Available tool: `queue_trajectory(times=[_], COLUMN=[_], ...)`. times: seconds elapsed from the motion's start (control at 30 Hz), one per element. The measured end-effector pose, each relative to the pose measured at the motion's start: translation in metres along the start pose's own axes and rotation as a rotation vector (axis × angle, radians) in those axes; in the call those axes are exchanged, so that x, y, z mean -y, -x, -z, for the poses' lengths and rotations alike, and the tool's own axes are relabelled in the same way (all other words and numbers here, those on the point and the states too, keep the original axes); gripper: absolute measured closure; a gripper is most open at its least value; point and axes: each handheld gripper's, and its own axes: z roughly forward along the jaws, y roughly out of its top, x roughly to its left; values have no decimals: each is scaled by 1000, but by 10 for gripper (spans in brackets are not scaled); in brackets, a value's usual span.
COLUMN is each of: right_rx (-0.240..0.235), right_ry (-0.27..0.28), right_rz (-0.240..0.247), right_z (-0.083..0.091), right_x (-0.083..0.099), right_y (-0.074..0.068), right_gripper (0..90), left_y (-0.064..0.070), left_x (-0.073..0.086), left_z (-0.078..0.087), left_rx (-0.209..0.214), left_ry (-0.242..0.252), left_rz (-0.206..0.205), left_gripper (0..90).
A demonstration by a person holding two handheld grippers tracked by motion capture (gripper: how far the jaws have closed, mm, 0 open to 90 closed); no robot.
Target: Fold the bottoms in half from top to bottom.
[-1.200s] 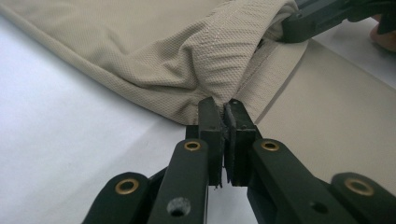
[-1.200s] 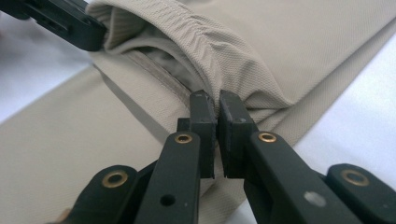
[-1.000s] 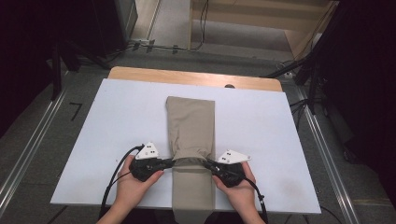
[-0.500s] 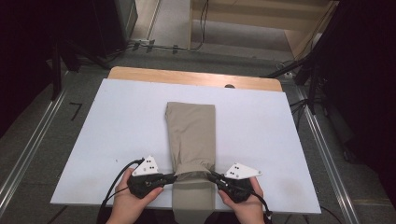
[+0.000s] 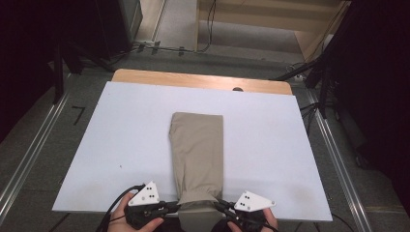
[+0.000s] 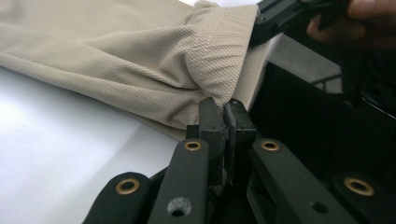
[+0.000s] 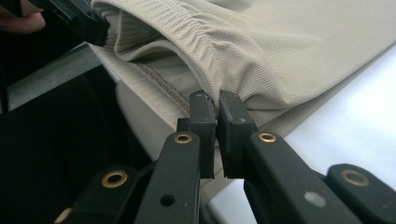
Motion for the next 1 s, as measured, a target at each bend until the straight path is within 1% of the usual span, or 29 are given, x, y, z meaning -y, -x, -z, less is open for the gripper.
queue_trajectory(times=[0.03, 0.07, 0.1, 0.13, 0.17, 0.2, 0.23, 0.27, 0.3, 0.33, 0.37, 0.4, 0.43, 0.47, 0.5, 0.53, 0.57, 0.6, 0.63, 0.67, 0.7, 0.73, 0.77, 0.8, 0.83, 0.87, 0.9, 0.93, 1.0], right_rx=[-8, -15, -16, -25, -29, -27, -25, -31, -41, -47, -40, -17, 3, 17, 8, -5, -3, 5, -6, -20, -12, 3, 6, -6, -10, -6, -3, 3, 7], right_ry=[-2, 7, 19, 20, 35, 58, 91, 130, 172, 201, 214, 205, 180, 157, 138, 108, 76, 43, 16, -5, -33, -53, -67, -61, -68, -73, -69, -61, -27], right_rz=[-2, -10, 1, 10, 16, 15, 8, -5, -13, -25, -30, -39, -47, -56, -63, -53, -31, -16, -24, -38, -42, -39, -41, -55, -63, -68, -67, -64, -58], right_z=[2, 5, 8, 11, 14, 19, 25, 31, 35, 38, 36, 32, 25, 17, 8, 0, -7, -12, -15, -17, -18, -18, -18, -16, -14, -13, -11, -9, -4], right_x=[2, 4, 6, 6, 5, 5, 3, 2, 0, -3, -6, -8, -11, -12, -12, -11, -9, -6, -2, 2, 6, 9, 12, 14, 14, 14, 14, 14, 11], right_y=[-2, -5, -7, -9, -10, -11, -11, -9, -7, -4, -2, 0, 2, 2, 3, 3, 3, 3, 3, 4, 5, 5, 7, 9, 11, 12, 13, 13, 13], right_gripper=[835, 804, 716, 537, 433, 402, 404, 437, 511, 569, 633, 660, 702, 757, 782, 815, 840, 853, 853, 853, 852, 852, 852, 852, 852, 840, 813, 772, 655], left_y=[2, 3, 4, 5, 4, 2, 0, -3, -6, -8, -9, -11, -11, -13, -13, -12, -11, -11, -12, -13, -14, -16, -17, -18, -18, -19, -18, -16, -15], left_x=[1, 3, 5, 7, 7, 6, 5, 3, 0, -4, -7, -10, -12, -13, -12, -10, -7, -2, 2, 6, 9, 10, 11, 11, 12, 12, 11, 10, 6], left_z=[0, 0, 2, 4, 8, 12, 16, 19, 21, 19, 15, 9, 2, -5, -11, -16, -20, -23, -25, -26, -24, -22, -21, -21, -21, -20, -20, -18, -12], left_rx=[22, 48, 53, 50, 49, 39, 35, 37, 39, 35, 28, 15, 14, 37, 54, 37, 24, 16, 21, 33, 43, 49, 55, 61, 73, 88, 83, 57, 40], left_ry=[-11, -12, 8, 47, 78, 108, 141, 171, 184, 190, 183, 159, 142, 123, 95, 66, 32, -4, -36, -38, -23, -20, -16, -12, -3, -1, 7, 16, 54], left_rz=[-14, -14, -25, -27, -17, -6, -8, -5, -2, 0, 0, -10, -9, -1, 4, 1, -10, -18, -18, -8, 11, 19, 20, 19, 23, 16, 10, 9, -6], left_gripper=[880, 857, 803, 688, 570, 459, 427, 445, 494, 563, 647, 704, 761, 801, 824, 838, 840, 841, 840, 839, 837, 829, 815, 802, 787, 749, 695, 628, 502])
